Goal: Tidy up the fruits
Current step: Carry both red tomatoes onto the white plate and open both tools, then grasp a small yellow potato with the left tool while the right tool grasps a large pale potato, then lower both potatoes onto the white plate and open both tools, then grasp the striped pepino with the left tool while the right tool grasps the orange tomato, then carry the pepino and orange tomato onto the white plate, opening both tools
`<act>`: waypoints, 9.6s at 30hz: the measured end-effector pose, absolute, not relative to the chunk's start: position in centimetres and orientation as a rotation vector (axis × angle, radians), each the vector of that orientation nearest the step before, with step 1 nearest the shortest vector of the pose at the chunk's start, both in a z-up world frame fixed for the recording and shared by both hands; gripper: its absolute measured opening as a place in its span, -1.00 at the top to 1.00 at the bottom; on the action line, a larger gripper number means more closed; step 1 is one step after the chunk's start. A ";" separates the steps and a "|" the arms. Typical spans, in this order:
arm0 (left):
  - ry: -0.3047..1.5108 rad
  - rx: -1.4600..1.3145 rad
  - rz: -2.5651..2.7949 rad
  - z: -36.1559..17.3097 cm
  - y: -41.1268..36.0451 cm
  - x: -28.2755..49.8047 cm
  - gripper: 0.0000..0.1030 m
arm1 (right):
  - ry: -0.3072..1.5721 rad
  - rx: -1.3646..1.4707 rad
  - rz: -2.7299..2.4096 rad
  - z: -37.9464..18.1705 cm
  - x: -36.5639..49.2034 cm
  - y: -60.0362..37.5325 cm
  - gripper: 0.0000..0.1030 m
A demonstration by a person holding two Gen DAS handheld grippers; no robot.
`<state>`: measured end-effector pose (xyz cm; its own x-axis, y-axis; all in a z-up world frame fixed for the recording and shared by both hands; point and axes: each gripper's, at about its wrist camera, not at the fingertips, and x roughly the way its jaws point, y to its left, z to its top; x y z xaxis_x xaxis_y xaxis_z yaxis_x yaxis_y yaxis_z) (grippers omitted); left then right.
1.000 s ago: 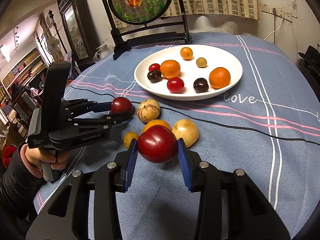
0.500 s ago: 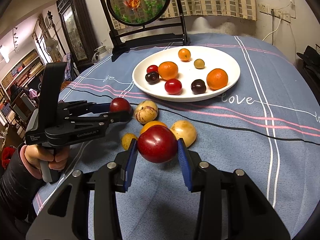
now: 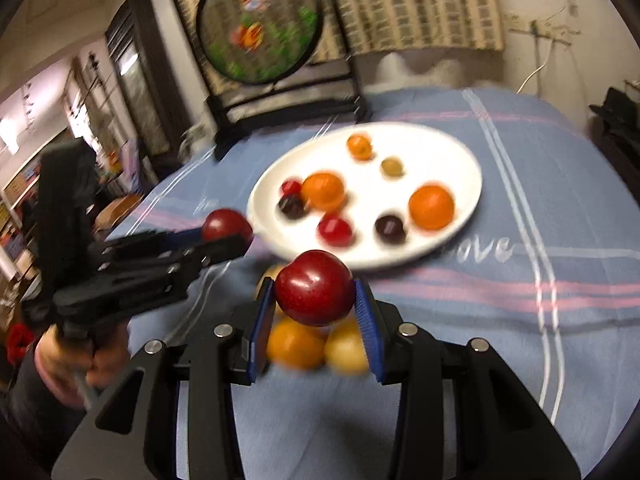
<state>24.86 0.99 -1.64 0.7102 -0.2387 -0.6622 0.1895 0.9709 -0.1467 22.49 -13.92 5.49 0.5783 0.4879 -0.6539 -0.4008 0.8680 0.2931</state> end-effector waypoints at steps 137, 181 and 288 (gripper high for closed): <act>0.781 0.068 -0.399 -2.0 -1.6 20.2 0.42 | 0.817 -0.068 0.437 4.4 21.5 -14.9 0.29; 0.726 -0.052 0.008 -1.8 2.9 23.5 -0.94 | 0.831 0.018 0.453 4.6 23.1 -13.2 -0.19; 0.871 0.115 -0.237 -5.8 -4.8 23.7 0.22 | 0.951 0.074 0.335 3.5 22.7 -16.0 0.17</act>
<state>23.72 -4.76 -5.80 0.6196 -0.1588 -0.7687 0.2524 0.9676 0.0036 22.69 -16.05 3.53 0.5337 0.3131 -0.7856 -0.2483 0.9460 0.2084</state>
